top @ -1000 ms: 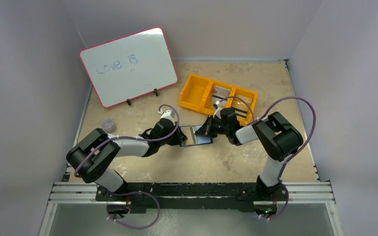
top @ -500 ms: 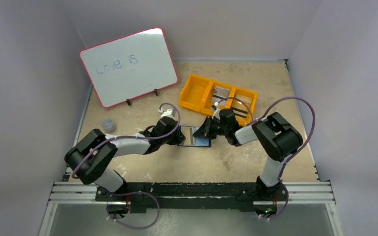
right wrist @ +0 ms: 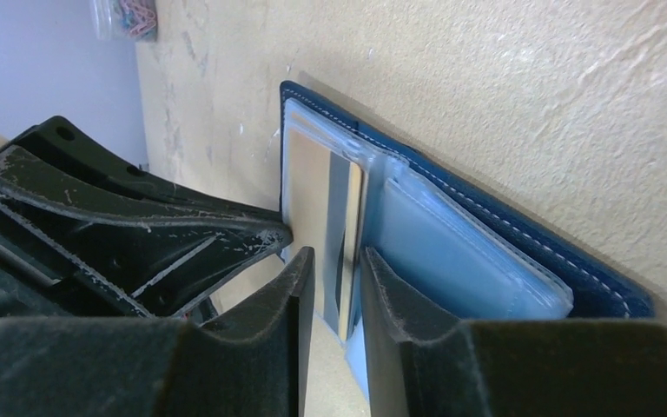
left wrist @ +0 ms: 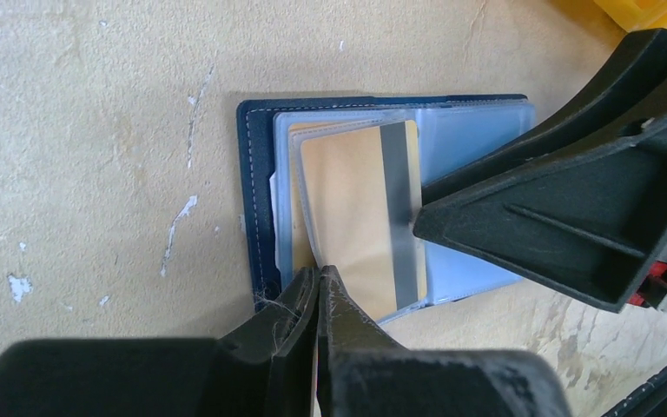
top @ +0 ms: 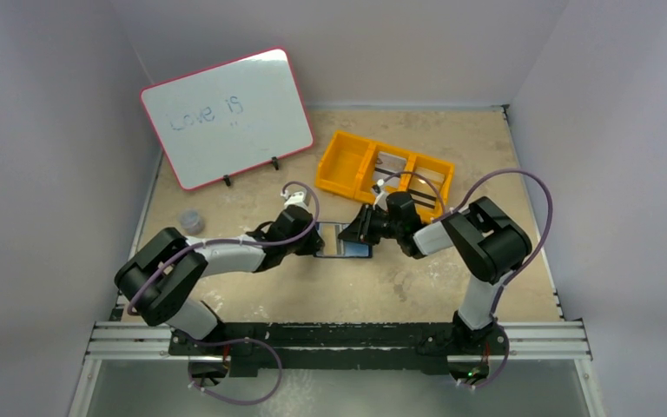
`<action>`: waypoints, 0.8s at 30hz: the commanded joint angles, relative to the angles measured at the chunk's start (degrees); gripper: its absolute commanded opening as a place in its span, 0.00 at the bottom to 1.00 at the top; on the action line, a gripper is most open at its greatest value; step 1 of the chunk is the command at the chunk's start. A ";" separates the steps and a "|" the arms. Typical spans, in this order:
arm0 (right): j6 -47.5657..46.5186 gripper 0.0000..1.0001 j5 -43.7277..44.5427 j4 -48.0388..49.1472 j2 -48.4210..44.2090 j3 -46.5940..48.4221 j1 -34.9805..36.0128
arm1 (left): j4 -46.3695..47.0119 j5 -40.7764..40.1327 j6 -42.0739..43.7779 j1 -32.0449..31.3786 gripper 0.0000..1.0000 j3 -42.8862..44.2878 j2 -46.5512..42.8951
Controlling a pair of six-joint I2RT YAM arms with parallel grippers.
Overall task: Take the credit cards out of the card holder
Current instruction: Remove the credit card from the card holder.
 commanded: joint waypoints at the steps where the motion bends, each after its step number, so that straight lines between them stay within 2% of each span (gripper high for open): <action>1: 1.99 0.23 -4.00 6.30 2.47 -0.03 0.32 | -1.72 0.88 1.41 -0.17 0.00 -0.19 4.18; 7: 1.90 0.00 -4.60 5.57 2.21 -0.03 0.33 | -0.28 -0.36 0.36 -0.13 0.00 -1.68 5.08; 14: 2.73 0.00 -2.74 3.85 -1.08 -1.72 -0.10 | -2.21 -4.56 -0.58 -0.16 0.00 -3.64 3.98; 24: 2.91 0.00 1.68 0.54 -4.01 -3.50 -1.14 | -3.44 -6.52 -0.62 0.04 0.00 -4.29 2.57</action>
